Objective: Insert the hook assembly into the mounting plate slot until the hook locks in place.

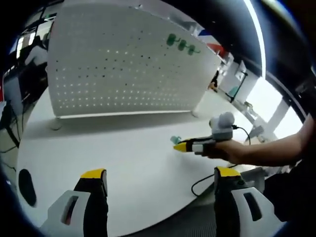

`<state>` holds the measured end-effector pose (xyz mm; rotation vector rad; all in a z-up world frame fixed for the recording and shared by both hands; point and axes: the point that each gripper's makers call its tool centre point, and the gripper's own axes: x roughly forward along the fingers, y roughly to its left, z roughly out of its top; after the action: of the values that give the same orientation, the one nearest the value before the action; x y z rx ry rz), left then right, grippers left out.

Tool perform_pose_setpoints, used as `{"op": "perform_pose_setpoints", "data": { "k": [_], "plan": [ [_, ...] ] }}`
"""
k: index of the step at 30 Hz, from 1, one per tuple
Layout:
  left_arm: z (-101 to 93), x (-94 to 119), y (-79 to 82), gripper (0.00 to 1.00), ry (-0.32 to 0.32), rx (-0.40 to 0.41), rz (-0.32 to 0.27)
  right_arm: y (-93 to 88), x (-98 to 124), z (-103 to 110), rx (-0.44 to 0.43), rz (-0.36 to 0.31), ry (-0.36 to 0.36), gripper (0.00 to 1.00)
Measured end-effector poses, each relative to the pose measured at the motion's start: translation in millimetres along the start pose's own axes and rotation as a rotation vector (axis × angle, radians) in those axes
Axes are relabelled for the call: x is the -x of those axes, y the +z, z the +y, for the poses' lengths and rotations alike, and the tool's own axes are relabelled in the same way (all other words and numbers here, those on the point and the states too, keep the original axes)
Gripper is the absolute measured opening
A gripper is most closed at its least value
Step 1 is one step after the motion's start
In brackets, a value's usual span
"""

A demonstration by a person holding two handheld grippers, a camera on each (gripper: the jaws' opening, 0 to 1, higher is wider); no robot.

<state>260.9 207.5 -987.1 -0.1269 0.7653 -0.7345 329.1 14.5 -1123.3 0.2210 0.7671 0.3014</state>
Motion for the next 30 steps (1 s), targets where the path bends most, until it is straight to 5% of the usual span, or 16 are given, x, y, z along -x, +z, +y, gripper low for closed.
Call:
{"op": "perform_pose_setpoints", "data": {
  "k": [13,30],
  "plan": [
    [5.6,-3.1,-1.5,0.9,0.004,0.012,0.006,15.4,-5.3,-29.4,-0.02,-0.012,-0.058,0.27],
    [11.4,-2.2,-3.4,0.89,0.012,0.022,0.006,29.3,-17.0,-37.3,-0.07,-0.015,-0.078,0.23]
  ]
}}
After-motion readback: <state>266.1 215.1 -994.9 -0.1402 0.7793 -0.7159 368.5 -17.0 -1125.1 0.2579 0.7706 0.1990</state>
